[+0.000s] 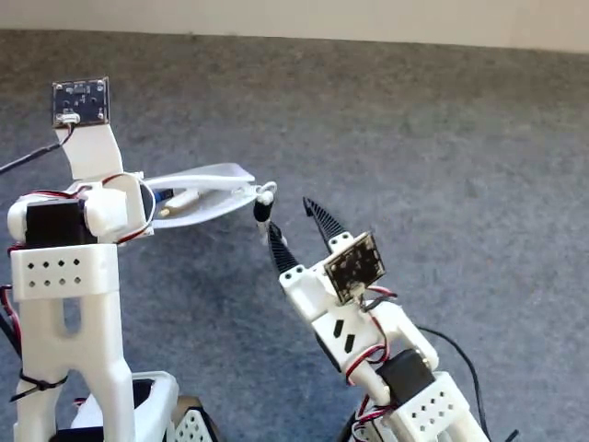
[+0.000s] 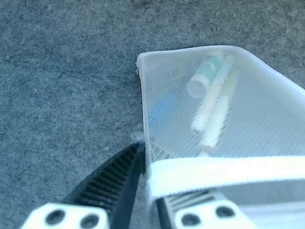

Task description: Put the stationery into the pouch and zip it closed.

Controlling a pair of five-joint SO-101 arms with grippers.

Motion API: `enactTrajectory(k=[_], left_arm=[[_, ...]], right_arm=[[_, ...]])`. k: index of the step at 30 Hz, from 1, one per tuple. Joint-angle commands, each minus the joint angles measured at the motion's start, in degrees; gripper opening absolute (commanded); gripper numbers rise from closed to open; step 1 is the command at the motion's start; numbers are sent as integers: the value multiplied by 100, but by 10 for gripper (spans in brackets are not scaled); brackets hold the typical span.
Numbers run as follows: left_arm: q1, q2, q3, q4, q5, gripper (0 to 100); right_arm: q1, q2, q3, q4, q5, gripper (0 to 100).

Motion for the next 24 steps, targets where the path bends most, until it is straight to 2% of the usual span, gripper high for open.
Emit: enactTrajectory(k=[1,12,24], left_arm=[[13,48,110,-70,9,5],[22,48,110,-53,18,5],[22,48,110,-53,18,5]], right_arm=[[-303,-84,338,-804,-35,187],[-400,-75,681,-1560,-35,187],[-409,-48,673,-1578,-35,187]])
